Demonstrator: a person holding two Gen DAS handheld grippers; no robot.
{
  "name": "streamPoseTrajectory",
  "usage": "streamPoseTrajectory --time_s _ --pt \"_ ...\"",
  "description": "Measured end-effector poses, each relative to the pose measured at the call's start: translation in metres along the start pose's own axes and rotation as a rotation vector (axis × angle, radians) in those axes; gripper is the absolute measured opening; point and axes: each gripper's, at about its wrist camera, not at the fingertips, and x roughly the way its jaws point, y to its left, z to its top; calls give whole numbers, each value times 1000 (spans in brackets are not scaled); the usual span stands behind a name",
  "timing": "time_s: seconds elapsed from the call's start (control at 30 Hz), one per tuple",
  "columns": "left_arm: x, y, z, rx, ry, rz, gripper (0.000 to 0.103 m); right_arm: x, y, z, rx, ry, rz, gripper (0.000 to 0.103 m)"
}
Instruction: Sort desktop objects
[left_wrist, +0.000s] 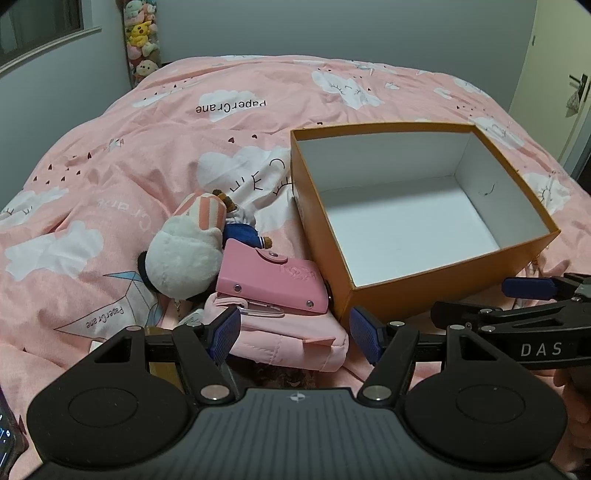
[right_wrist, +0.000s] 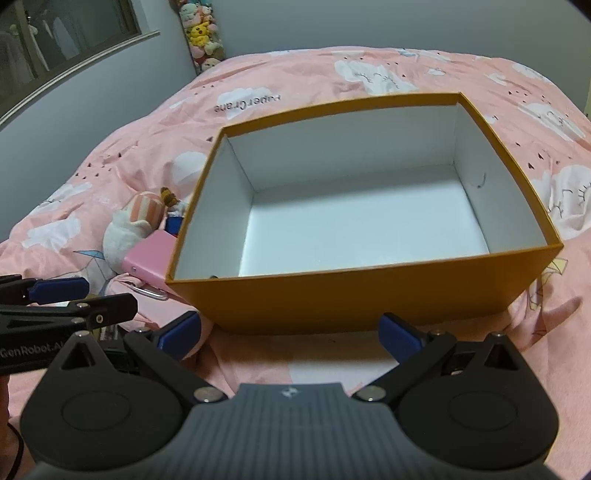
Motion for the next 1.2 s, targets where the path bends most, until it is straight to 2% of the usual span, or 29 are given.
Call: streamPoseTrajectory --time_s 0.1,0.17,0.23,0.33,0.4,0.47,0.63,0.83,1.0,1.2 --pt "-5 12 3 -30 -1 -13 77 -4 5 2 -31 -18 16 96" --pt "-9 23 5 -56 5 -24 77 -7 10 5 -66 -27 28 86" --pt "-12 33 7 -81 9 -34 75 -9 15 9 -103 -32 40 84" --pt "-13 46 9 -95 28 -28 69 -11 26 16 -170 -38 78 71" --pt "-11 52 9 -95 43 -13 62 -10 34 20 -221 -39 104 67" --pt "-8 56 8 -108 61 -15 60 -8 43 22 -277 -36 138 57" --pt "7 66 4 -174 114 -74 60 1 67 25 -394 -16 223 44" --pt "30 81 8 -271 145 -59 60 13 85 33 -560 -13 219 43" --pt "45 89 16 -292 187 -94 60 29 104 38 -718 18 253 42" --pt "66 96 20 -313 249 -137 54 51 127 41 -919 57 275 42"
